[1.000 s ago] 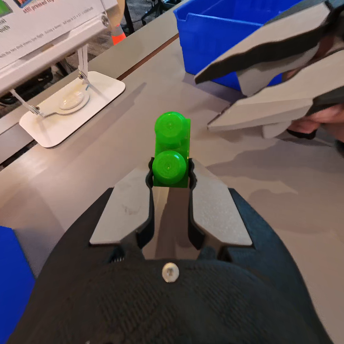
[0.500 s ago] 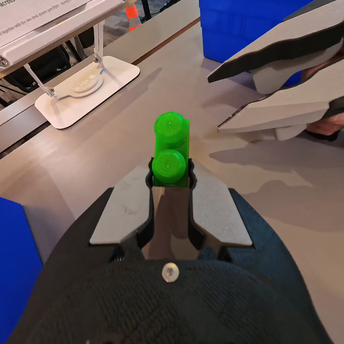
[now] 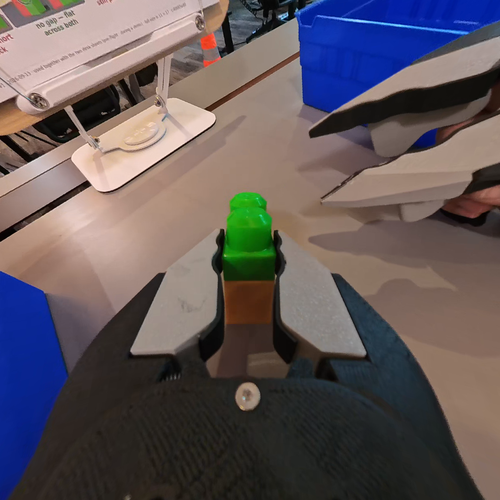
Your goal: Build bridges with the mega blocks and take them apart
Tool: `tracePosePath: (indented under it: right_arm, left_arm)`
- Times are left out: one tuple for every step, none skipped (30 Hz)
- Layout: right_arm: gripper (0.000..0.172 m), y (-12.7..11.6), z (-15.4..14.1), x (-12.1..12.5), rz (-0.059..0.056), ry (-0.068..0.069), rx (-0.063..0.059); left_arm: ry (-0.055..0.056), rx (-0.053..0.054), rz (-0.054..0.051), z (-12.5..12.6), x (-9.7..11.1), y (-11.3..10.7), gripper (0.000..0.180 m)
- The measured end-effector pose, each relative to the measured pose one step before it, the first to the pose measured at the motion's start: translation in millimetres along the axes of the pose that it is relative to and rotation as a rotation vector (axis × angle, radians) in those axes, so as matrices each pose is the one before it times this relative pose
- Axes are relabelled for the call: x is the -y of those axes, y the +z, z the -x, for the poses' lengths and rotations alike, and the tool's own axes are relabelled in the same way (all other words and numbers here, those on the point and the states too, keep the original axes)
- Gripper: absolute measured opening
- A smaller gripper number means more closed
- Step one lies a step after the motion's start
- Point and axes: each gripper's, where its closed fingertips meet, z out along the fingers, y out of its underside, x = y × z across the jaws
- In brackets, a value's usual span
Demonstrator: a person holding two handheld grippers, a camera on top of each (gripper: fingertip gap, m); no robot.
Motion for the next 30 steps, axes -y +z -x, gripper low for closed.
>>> tracePosePath:
  right_arm:
    - [0.057,0.53,-0.09,-0.63,0.0014,0.0034,0.0027]
    - [0.057,0.56,-0.18,-0.57,0.0017,0.0033,0.0036]
    - [0.057,0.41,-0.08,-0.64,0.002,0.0035,0.0038]
    - [0.057,0.52,-0.17,-0.63,0.0022,0.0034,0.0037]
    - [0.057,0.54,0.3,-0.45,0.0026,0.0032,0.0055]
    - [0.057,0.57,0.6,-0.63,0.0036,0.0024,0.0055]
    - [0.057,0.61,0.78,-0.65,0.0041,0.0014,0.0048]
    - [0.057,0.41,1.3,-0.51,0.0037,0.0005,0.0051]
    - [0.057,0.12,1.68,-0.02,0.0011,-0.0016,0.0047]
    - [0.057,0.17,1.79,0.23,-0.0005,-0.0049,0.0035]
    - [0.056,0.18,1.55,0.22,0.0007,-0.0079,0.0016]
    - [0.056,0.3,1.3,-0.13,0.0024,-0.0095,0.0001]
    - [0.056,0.32,0.9,-0.4,0.0037,-0.009,-0.0011]
    - [0.056,0.05,0.69,-0.31,0.0031,-0.0065,-0.0016]
    - [0.056,-0.2,0.59,0.27,0.0,-0.0038,-0.001]
    - [0.056,-0.43,0.3,0.59,-0.0027,-0.0015,-0.0016]
    - [0.056,-0.57,-0.13,0.71,-0.0035,-0.0002,-0.0025]
    - [0.056,-0.49,-0.29,0.58,-0.0033,0.0004,-0.0026]
    - [0.056,-0.36,-0.56,0.42,-0.002,0.0006,-0.0023]
    - [0.056,-0.1,-0.35,-0.04,-0.0001,0.0009,-0.0011]
    - [0.056,0.02,-0.32,-0.23,0.0007,0.0011,0.0]
    - [0.056,0.08,-0.09,-0.27,0.0012,0.0015,0.0012]
    - [0.056,0.13,0.27,-0.24,0.0012,0.002,0.0027]
    - [0.056,0.03,0.64,0.21,0.0001,0.0011,0.004]
    - [0.056,-0.03,0.63,0.29,0.0004,-0.0018,0.0031]
    - [0.056,-0.24,0.17,0.51,0.0,-0.0049,-0.0002]
    - [0.056,-0.38,0.08,0.74,-0.001,-0.0072,-0.0014]
    - [0.056,-0.53,-0.07,0.97,-0.0014,-0.0087,-0.002]
    - [0.056,-0.6,0.08,1.13,-0.0017,-0.0102,-0.0014]
    - [0.056,-0.58,0.22,1.03,-0.0008,-0.0124,0.0006]
  left_arm:
    - [0.0002,-0.0083,-0.0055,-0.71,1.11,-0.39,0.034]
    - [-0.0018,-0.0097,0.0075,-0.67,-0.69,0.03,0.034]
    - [-0.0027,-0.0047,0.0066,0.11,-0.92,0.31,0.034]
    - [-0.0018,-0.001,0.0014,0.75,-0.4,0.27,0.034]
    - [-0.0011,-0.0046,0.0009,0.18,-0.47,0.42,0.034]
    - [-0.0047,-0.0046,-0.0004,0.2,-0.14,0.21,0.034]
    - [-0.0078,-0.0014,0.0011,0.37,-0.2,-0.29,0.034]
    - [-0.0062,-0.0018,-0.0021,0.01,0.5,-0.59,0.034]
    - [-0.003,-0.0011,-0.0071,-0.03,1.21,-0.79,0.034]
    - [-0.0054,0.0011,-0.0077,0.55,1.29,-0.68,0.034]
    - [-0.007,-0.0013,-0.0059,0.46,0.67,-0.33,0.034]
    - [-0.0075,-0.0034,-0.0005,0.23,-0.09,-0.04,0.034]
    - [-0.0068,-0.0027,0.0009,0.25,-0.45,-0.03,0.033]
    - [-0.0046,-0.0027,0.0002,-0.11,-0.12,-0.1,0.034]
    - [-0.0018,-0.0028,-0.0005,-0.6,0.23,-0.35,0.034]
    - [0.0013,0.0005,-0.0044,-0.45,0.95,-0.52,0.033]
    - [0.0035,0.0032,-0.0071,-0.31,1.25,-0.83,0.033]
    - [0.0036,0.0047,-0.0065,-0.01,1.25,-0.7,0.034]
    - [0.0027,0.0048,-0.0045,0.14,0.81,-0.41,0.034]
    - [0.0016,0.0023,-0.0028,-0.16,0.54,-0.1,0.034]
    - [0.0008,-0.0007,0.0001,-0.44,-0.11,0.18,0.034]
    - [0.001,-0.002,0.0041,-0.61,-0.63,0.23,0.034]
    - [0.0023,-0.0017,0.0027,-0.71,-0.28,0.13,0.034]
    - [0.0029,-0.0007,-0.0012,-0.59,0.26,-0.13,0.034]
    - [0.0017,-0.0009,-0.0018,-0.52,0.44,-0.32,0.034]
    - [-0.0001,-0.0021,-0.0023,-0.57,0.69,-0.33,0.033]
    - [-0.0023,-0.0041,-0.004,-0.64,0.83,-0.33,0.034]
    - [-0.0072,-0.0067,-0.006,-0.6,1.02,-0.47,0.033]
    - [-0.012,-0.0142,-0.0052,-1.13,0.87,-0.52,0.033]
    - [-0.0169,-0.0225,-0.0021,-1.89,0.47,-0.42,0.034]
